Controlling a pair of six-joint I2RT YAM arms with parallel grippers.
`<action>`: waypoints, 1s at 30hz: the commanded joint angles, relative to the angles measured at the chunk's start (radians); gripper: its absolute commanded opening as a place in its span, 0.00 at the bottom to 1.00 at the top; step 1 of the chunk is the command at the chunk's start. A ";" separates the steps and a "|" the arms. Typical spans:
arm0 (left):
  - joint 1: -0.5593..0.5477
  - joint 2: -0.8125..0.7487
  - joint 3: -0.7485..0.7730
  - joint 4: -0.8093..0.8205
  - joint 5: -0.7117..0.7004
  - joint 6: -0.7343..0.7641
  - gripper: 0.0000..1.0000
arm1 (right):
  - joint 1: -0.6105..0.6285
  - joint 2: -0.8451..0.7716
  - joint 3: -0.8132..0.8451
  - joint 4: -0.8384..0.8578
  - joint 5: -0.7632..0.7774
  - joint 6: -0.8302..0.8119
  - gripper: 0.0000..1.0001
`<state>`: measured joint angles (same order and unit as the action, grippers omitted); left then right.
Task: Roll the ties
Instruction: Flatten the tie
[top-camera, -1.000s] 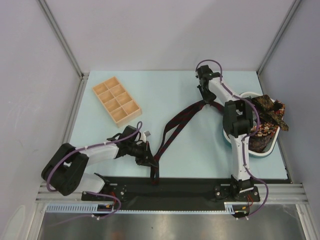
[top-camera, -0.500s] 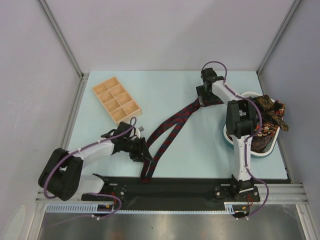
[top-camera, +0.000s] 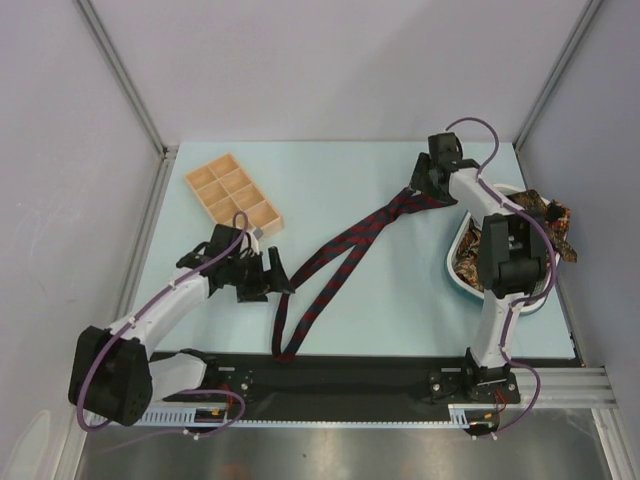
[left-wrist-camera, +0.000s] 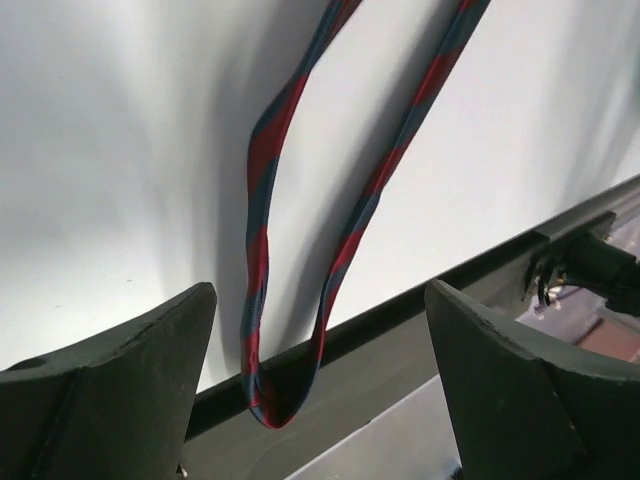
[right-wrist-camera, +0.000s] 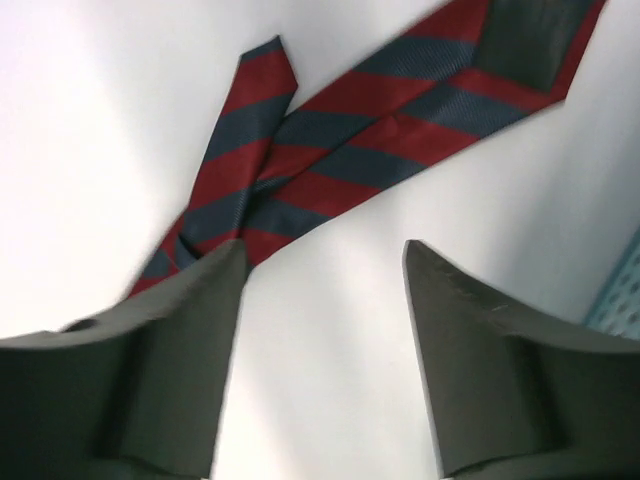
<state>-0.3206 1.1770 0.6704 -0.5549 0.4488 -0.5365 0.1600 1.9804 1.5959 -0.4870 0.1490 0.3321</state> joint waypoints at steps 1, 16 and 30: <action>0.005 -0.049 0.095 -0.051 -0.113 0.056 0.91 | -0.014 0.026 0.047 -0.018 0.012 0.238 0.73; -0.288 -0.069 0.167 -0.039 -0.564 0.032 0.96 | 0.064 0.153 0.226 -0.240 0.193 0.555 1.00; -0.307 -0.368 -0.020 0.121 -0.601 -0.056 1.00 | 0.096 0.118 0.133 -0.165 0.244 0.603 1.00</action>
<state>-0.6262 0.8562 0.6796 -0.4973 -0.1299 -0.5510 0.2855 2.0480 1.6855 -0.6621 0.4313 0.8787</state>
